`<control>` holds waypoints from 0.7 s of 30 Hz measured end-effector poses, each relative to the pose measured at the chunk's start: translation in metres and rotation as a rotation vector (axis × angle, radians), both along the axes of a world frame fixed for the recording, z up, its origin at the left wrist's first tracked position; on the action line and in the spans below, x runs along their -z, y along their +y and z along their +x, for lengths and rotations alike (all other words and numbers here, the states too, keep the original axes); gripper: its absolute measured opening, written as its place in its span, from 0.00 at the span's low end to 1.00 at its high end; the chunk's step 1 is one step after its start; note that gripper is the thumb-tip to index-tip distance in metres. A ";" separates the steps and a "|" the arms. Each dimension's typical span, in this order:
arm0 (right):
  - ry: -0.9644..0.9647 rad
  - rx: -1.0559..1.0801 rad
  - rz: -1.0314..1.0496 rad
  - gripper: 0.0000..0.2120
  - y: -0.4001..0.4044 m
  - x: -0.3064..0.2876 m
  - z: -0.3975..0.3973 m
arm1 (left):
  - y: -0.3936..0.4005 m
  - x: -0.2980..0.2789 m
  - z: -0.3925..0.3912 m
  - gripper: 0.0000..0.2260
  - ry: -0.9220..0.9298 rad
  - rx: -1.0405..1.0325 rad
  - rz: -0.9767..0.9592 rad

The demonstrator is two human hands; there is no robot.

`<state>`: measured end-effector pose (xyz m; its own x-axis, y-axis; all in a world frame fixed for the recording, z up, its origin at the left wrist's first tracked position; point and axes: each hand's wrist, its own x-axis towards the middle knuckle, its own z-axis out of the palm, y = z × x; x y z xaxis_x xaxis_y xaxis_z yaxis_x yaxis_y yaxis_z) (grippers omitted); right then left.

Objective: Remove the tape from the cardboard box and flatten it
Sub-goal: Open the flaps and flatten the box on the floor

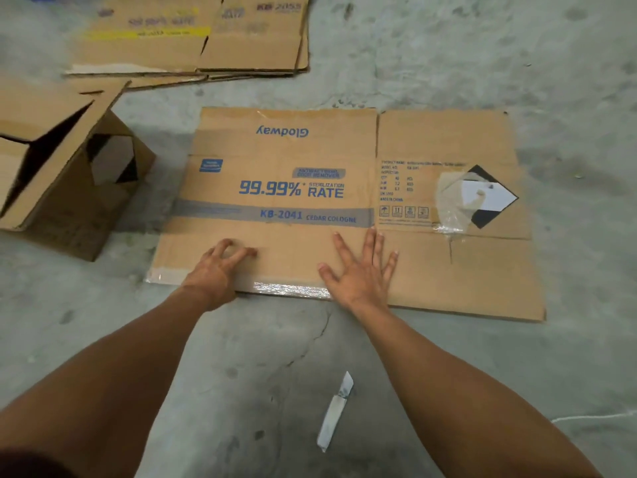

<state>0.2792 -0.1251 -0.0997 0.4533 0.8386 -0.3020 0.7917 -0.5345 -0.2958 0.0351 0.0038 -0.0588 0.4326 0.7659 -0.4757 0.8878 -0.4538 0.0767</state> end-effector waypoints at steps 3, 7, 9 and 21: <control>0.000 -0.007 -0.036 0.35 0.002 -0.004 -0.001 | 0.002 0.008 0.001 0.39 0.025 0.002 -0.013; 0.018 0.025 -0.230 0.35 0.017 -0.021 -0.006 | 0.005 0.004 0.006 0.37 0.087 0.075 -0.057; 0.014 0.090 -0.265 0.34 0.026 -0.034 -0.023 | 0.013 -0.011 0.003 0.35 0.056 0.158 -0.141; 0.655 0.060 0.194 0.21 0.171 -0.103 -0.252 | 0.113 -0.041 -0.284 0.09 -0.518 -0.643 -0.536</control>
